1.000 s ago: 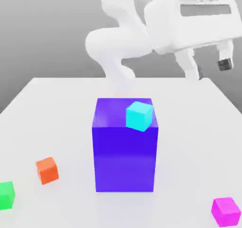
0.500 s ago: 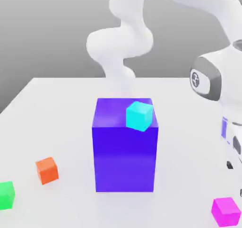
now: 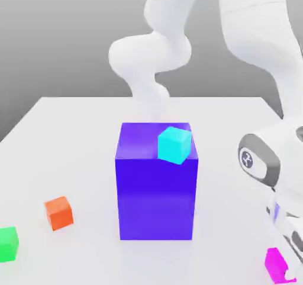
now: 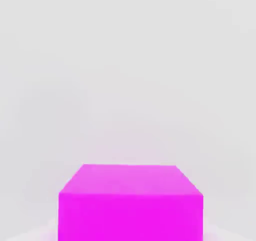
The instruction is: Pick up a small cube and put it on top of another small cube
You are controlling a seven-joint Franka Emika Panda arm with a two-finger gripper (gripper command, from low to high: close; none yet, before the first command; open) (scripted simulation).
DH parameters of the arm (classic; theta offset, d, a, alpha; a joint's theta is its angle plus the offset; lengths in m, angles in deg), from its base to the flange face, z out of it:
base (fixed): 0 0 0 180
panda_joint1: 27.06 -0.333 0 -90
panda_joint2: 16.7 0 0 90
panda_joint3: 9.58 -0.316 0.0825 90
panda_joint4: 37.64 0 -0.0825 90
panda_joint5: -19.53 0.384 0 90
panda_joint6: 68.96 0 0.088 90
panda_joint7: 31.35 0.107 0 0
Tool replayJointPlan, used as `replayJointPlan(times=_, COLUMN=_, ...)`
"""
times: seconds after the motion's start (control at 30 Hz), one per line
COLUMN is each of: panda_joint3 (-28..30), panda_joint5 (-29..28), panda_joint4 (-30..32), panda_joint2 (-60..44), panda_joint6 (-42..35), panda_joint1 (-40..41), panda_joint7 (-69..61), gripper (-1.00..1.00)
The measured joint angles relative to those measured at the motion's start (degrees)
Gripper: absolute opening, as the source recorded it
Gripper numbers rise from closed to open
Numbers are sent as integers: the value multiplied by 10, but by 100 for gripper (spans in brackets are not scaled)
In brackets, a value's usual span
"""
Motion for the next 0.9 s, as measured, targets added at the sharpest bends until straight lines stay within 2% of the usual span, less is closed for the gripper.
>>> replayJointPlan(times=0.07, panda_joint3=3, panda_joint5=-2, panda_joint4=9, panda_joint2=39, panda_joint6=-31, panda_joint1=0, panda_joint7=1, gripper=-100)
replayJointPlan(times=0.17, panda_joint3=31, panda_joint5=9, panda_joint4=15, panda_joint2=57, panda_joint6=-50, panda_joint1=54, panda_joint7=-39, gripper=-100)
replayJointPlan(times=0.67, panda_joint3=190, panda_joint5=61, panda_joint4=66, panda_joint2=122, panda_joint6=-80, panda_joint1=315, panda_joint7=-248, gripper=-100)
replayJointPlan(times=0.8, panda_joint3=233, panda_joint5=86, panda_joint4=44, panda_joint2=96, panda_joint6=-96, panda_joint1=395, panda_joint7=-313, gripper=-100)
replayJointPlan(times=0.9, panda_joint3=240, panda_joint5=100, panda_joint4=28, panda_joint2=65, panda_joint6=-99, panda_joint1=429, panda_joint7=-337, gripper=-100)
